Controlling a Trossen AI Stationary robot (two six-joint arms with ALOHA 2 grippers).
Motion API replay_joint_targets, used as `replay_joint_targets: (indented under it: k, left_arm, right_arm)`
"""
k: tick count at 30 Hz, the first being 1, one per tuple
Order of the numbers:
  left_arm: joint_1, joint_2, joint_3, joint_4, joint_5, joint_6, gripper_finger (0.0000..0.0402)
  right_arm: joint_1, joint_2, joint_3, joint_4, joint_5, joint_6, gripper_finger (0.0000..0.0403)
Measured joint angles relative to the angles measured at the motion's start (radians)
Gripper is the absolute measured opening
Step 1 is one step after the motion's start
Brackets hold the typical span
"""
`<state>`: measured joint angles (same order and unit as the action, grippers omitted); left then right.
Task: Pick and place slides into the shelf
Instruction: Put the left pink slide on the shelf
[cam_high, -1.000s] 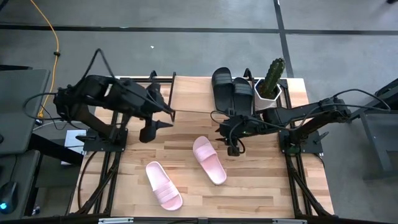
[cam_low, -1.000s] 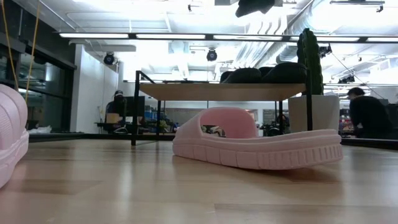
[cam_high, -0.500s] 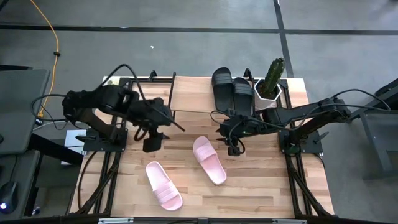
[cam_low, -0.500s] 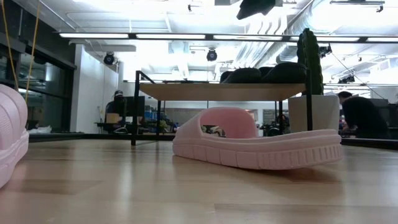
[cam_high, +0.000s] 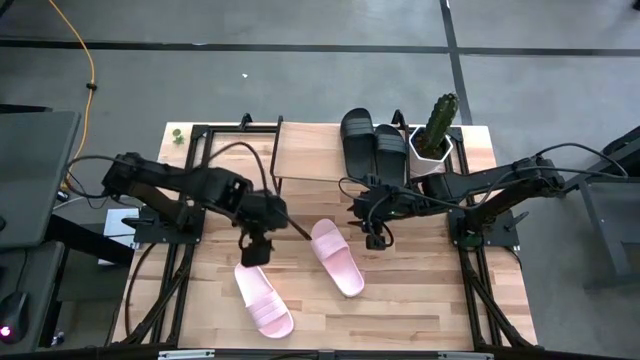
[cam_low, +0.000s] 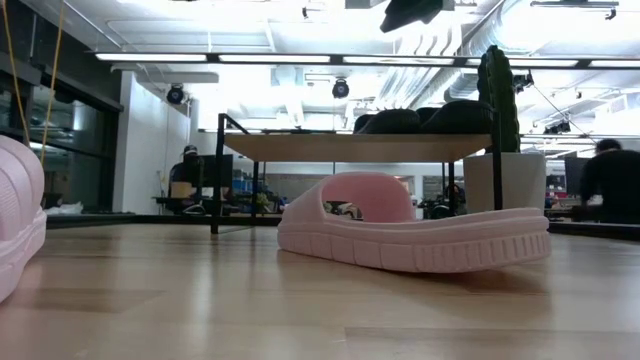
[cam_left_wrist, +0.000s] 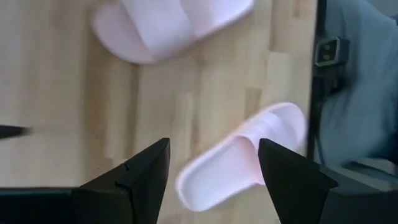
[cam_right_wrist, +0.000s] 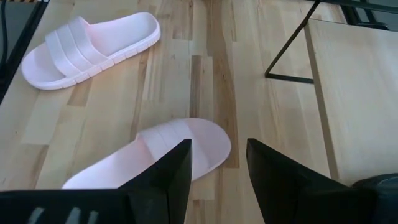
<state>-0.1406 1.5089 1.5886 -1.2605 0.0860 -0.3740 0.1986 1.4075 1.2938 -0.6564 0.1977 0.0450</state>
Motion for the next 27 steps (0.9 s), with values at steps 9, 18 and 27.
replay_joint_targets:
  k: [9, 18, 27]
  left_arm:
    - [-0.026, -0.003, -0.147, 0.119, 0.060, -0.056, 0.0234]
    - [-0.099, -0.003, -0.244, 0.234, 0.083, -0.141, 0.0234]
    - [-0.189, -0.003, -0.324, 0.298, 0.081, -0.236, 0.0234]
  right_arm:
    - [0.000, 0.000, 0.000, -0.008, 0.006, 0.000, 0.0145]
    - [0.000, 0.000, 0.000, -0.055, 0.006, 0.003, 0.0145]
    - [0.005, 0.000, 0.000, -0.066, 0.005, 0.007, 0.0145]
